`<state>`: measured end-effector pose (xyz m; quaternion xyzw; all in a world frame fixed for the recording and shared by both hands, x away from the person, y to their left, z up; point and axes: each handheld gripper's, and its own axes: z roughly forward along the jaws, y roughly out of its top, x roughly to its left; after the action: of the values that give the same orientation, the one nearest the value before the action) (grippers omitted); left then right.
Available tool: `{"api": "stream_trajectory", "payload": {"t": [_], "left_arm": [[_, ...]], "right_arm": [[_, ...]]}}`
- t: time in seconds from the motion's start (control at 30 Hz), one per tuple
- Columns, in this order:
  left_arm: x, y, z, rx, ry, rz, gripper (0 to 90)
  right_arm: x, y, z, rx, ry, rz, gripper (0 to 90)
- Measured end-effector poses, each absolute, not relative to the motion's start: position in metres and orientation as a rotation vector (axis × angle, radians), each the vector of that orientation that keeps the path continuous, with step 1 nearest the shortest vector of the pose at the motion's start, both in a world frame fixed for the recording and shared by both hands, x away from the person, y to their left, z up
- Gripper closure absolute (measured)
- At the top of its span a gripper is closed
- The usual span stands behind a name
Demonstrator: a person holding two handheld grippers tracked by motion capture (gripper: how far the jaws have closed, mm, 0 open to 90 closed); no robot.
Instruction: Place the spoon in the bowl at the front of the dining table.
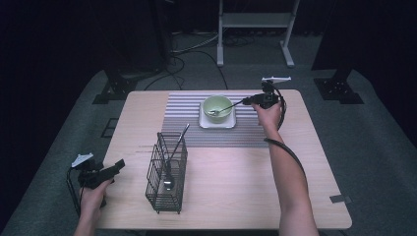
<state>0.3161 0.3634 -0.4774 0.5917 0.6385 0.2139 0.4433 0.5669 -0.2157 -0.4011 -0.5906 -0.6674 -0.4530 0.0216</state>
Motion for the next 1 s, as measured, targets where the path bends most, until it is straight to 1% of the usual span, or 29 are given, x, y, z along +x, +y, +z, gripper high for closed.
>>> {"api": "stream_trajectory", "payload": {"t": [0.17,0.33,1.0], "left_arm": [[0.316,0.363,-0.477,1.472,1.582,0.531,1.3],[0.316,0.363,-0.477,1.472,1.582,0.533,1.3],[0.314,0.361,-0.476,1.48,1.576,0.543,1.3]], "right_arm": [[0.563,-0.217,-0.405,-1.798,-2.064,-1.4,71.0],[0.556,-0.22,-0.405,-1.753,-2.055,-1.412,64.5],[0.523,-0.226,-0.399,-1.61,-2.064,-1.43,44.1]]}}
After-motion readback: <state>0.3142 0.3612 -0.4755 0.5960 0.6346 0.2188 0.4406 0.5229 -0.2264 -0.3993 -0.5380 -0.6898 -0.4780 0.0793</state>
